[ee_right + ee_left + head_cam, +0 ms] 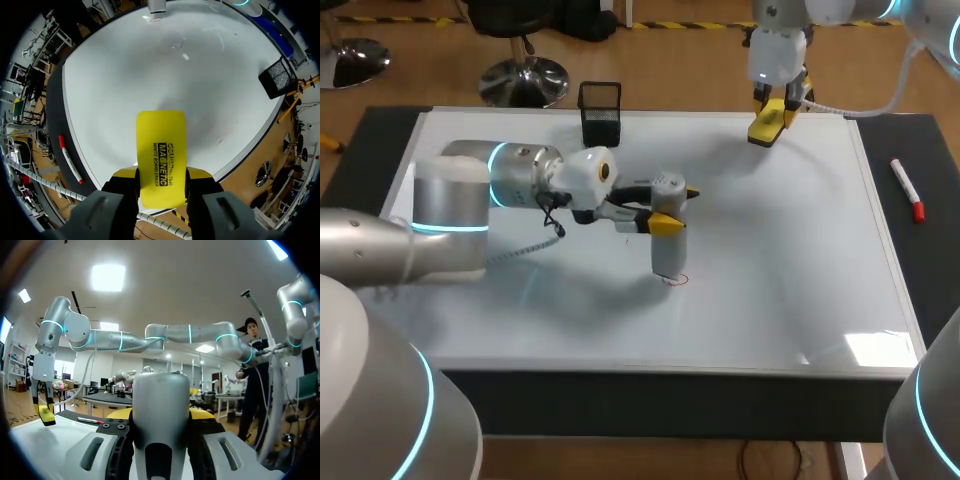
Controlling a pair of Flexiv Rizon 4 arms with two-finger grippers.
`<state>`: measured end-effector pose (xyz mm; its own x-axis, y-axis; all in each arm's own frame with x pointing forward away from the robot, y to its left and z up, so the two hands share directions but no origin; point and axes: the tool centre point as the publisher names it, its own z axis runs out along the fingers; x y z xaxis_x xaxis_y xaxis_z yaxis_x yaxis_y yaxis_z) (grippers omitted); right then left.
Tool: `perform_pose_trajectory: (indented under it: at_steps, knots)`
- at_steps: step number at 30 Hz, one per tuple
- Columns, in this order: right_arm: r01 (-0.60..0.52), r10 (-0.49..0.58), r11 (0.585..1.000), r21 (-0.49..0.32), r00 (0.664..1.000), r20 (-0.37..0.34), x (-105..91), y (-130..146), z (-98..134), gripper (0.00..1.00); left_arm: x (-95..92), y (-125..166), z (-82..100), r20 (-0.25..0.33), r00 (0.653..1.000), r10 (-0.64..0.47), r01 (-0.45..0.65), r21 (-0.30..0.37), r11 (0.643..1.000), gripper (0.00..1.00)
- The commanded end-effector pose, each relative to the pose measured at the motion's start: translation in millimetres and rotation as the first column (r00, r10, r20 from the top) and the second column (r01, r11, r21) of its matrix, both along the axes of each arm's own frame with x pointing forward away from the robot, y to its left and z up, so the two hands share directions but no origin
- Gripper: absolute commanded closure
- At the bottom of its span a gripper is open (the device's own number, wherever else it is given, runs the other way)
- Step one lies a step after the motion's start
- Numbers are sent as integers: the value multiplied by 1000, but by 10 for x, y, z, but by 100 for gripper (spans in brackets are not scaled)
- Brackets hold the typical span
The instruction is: Pick up the inspection probe, press it on each red-marked spot on the whiteboard one by one, put down the probe, pick up the eraser, and wipe off all the red marks.
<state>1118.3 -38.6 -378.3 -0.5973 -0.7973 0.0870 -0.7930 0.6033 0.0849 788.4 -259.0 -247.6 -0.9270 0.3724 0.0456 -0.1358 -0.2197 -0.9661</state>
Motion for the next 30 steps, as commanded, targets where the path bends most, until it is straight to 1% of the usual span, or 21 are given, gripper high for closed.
perform_pose_trajectory:
  at_steps: [1, 8, 11, 24, 26, 30]
  knots:
    - [-2, 2, 1000, -4, 1000, 0, -2, -4, 23, 100, 9, -91, -66, -3, 1000, -6, 6, -11, 1000, 100]
    - [-2, 2, 1000, -4, 1000, 0, -2, -4, 23, 100, -2, -145, -119, 13, 1000, -17, 17, -2, 1000, 100]
    - [-2, 2, 1000, -4, 1000, 0, -2, -4, 23, 100, 22, -142, -169, 20, 1000, -13, 13, -4, 1000, 100]
    - [-2, 2, 1000, -4, 1000, 0, -2, -4, 23, 100, 44, -97, -303, 4, 1000, 9, -9, 12, 1000, 100]
    - [-2, 2, 1000, -4, 1000, 0, -2, -4, 23, 100, 47, -94, -332, 7, 1000, 13, -13, 31, 999, 100]
    - [-2, 2, 1000, -4, 1000, 0, -2, -4, 23, 100, 52, -73, -381, 3, 1000, 12, -13, 35, 999, 100]
